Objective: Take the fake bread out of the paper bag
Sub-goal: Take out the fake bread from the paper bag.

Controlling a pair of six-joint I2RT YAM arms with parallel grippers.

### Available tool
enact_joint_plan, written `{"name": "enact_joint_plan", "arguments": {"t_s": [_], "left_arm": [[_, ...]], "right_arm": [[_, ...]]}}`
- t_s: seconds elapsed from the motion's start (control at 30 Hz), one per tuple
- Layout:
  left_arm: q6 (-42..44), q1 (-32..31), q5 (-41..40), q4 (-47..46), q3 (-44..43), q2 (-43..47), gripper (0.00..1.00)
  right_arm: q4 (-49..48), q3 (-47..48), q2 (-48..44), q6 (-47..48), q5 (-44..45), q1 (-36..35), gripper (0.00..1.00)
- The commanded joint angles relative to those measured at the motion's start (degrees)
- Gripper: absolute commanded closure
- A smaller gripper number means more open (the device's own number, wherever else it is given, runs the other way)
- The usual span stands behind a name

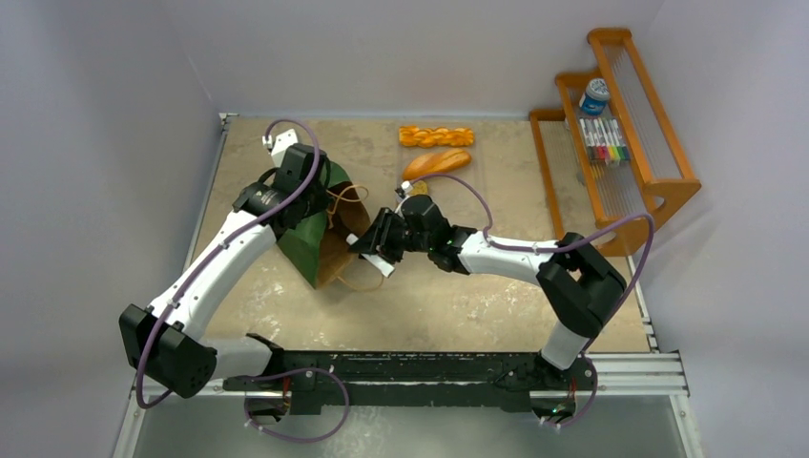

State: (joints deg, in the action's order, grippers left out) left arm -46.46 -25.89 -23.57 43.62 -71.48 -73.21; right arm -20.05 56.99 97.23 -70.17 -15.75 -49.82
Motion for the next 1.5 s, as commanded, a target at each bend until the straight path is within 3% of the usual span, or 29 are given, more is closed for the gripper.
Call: {"name": "enact_joint_plan", "arguments": {"t_s": [0.0,1.03,1.47], "left_arm": [[-1.0,-0.3,0.7,-2.2,-2.6,0.8,1.00],[1.5,-3.0,-0.1,-6.5,-2.0,-0.2,1.00],[1.6,-3.0,2.2,-5.2,-1.5,1.3,1.00]], "right_arm": [[-0.5,3.6,-0.1,2.3,0.2,-1.0,0.60],[7.0,6.4,3.5,-2.9,-0.6,-2.1,0.55],[-0.5,7.9,8.2,-4.8,-1.7,-2.0,0.51]]}}
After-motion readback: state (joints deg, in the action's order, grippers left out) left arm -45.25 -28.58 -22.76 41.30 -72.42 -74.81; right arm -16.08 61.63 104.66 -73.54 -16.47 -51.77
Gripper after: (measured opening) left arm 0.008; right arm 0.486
